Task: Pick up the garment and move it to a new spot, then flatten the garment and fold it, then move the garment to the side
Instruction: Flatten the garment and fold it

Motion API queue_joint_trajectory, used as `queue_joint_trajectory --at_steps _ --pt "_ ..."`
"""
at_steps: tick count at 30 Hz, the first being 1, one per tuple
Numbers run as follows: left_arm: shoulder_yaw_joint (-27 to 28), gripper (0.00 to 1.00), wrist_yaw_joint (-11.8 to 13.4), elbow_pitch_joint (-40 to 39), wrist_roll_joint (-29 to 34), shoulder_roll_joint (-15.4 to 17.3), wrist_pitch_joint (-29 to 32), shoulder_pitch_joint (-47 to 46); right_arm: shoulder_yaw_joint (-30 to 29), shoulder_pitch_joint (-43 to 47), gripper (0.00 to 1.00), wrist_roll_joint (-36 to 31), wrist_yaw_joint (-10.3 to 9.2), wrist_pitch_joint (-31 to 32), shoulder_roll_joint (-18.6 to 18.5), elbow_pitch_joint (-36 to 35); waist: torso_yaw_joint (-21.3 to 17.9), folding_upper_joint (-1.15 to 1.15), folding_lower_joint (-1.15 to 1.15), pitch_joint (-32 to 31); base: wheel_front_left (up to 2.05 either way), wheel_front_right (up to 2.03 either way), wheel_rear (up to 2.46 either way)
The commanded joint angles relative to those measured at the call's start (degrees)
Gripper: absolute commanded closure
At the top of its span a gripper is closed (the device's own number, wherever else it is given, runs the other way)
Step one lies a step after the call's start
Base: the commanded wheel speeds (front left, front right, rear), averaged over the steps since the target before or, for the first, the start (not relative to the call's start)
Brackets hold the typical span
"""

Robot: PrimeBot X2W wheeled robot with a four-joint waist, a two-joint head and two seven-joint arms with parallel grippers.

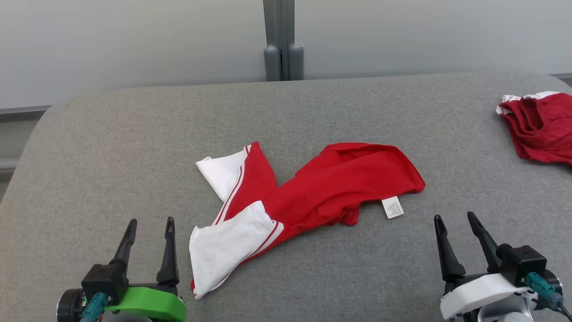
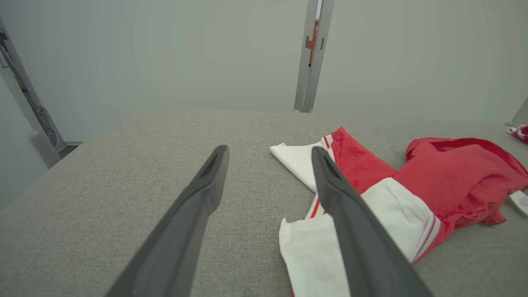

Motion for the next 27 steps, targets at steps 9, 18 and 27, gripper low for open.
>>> queue_joint_trajectory --at_steps 9,18,27 --pt "3.9 0.0 -0.62 -3.48 2.49 -1.67 0.01 0.8 0.65 -5.11 0.0 -1.12 -0.1 -0.16 -3.71 4.49 1.21 0.0 0.0 -0.13 0.0 0.0 0.0" --pt "3.82 0.0 -1.49 -4.26 3.61 -2.19 0.01 -1.17 3.35 -15.39 0.0 -0.72 -0.1 -0.16 -8.89 12.95 3.59 0.0 0.0 2.79 0.0 0.0 0.0" --pt "1.23 0.0 -0.69 -4.5 2.12 -2.3 0.01 -3.67 7.03 -24.67 0.0 0.98 -0.1 -0.16 -12.05 25.73 7.16 0.0 0.0 7.42 0.0 0.0 0.0"
